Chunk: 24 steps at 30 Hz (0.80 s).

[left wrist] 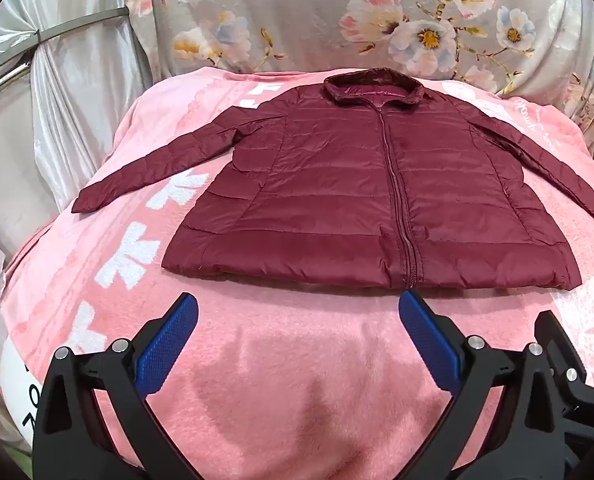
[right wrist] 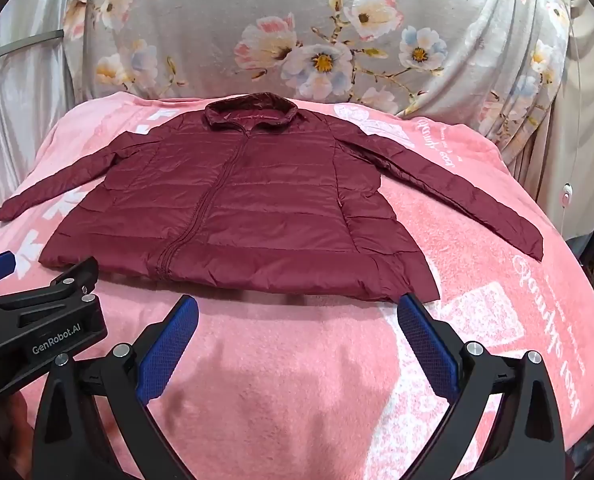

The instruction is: Fold large clothes

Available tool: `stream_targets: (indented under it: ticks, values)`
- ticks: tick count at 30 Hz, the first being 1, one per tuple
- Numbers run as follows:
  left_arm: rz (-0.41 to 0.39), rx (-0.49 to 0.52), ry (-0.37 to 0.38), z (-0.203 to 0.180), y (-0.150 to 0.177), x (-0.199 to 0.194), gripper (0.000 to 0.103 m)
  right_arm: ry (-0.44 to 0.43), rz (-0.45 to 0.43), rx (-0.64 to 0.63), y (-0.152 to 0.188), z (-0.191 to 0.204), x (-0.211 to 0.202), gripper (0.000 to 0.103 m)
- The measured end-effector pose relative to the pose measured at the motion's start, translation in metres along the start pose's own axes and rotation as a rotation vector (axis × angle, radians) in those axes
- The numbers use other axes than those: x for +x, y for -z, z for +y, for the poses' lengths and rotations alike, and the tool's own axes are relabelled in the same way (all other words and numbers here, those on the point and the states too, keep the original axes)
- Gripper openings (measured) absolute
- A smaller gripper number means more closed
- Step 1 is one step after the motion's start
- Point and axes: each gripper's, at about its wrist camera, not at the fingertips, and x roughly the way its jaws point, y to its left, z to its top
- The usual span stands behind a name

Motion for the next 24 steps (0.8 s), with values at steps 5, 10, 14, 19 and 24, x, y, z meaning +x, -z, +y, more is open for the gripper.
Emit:
stream_targets:
  ticks: [5, 10, 14, 19, 24]
  values:
    - [0.003, -0.001, 0.0, 0.0, 0.0, 0.001, 0.098, 0.003, 0.011, 0.0, 0.0, -0.001, -0.001, 0.098]
    - [0.001, -0.004, 0.001, 0.0, 0.0, 0.001, 0.098, -0.003, 0.004, 0.001, 0.001, -0.002, -0.003, 0.098]
    - [0.0, -0.002, -0.001, 0.002, -0.001, -0.008, 0.098, -0.003, 0.004, 0.0, 0.001, -0.002, -0.002, 0.098]
    - [-0.002, -0.004, -0.001, 0.002, -0.001, -0.009, 0.098, -0.004, 0.001, 0.003, 0.002, -0.002, -0.003, 0.098]
    - [-0.002, -0.004, -0.001, 0.003, -0.002, -0.007, 0.098, -0.004, 0.0, 0.002, 0.002, -0.002, -0.003, 0.098]
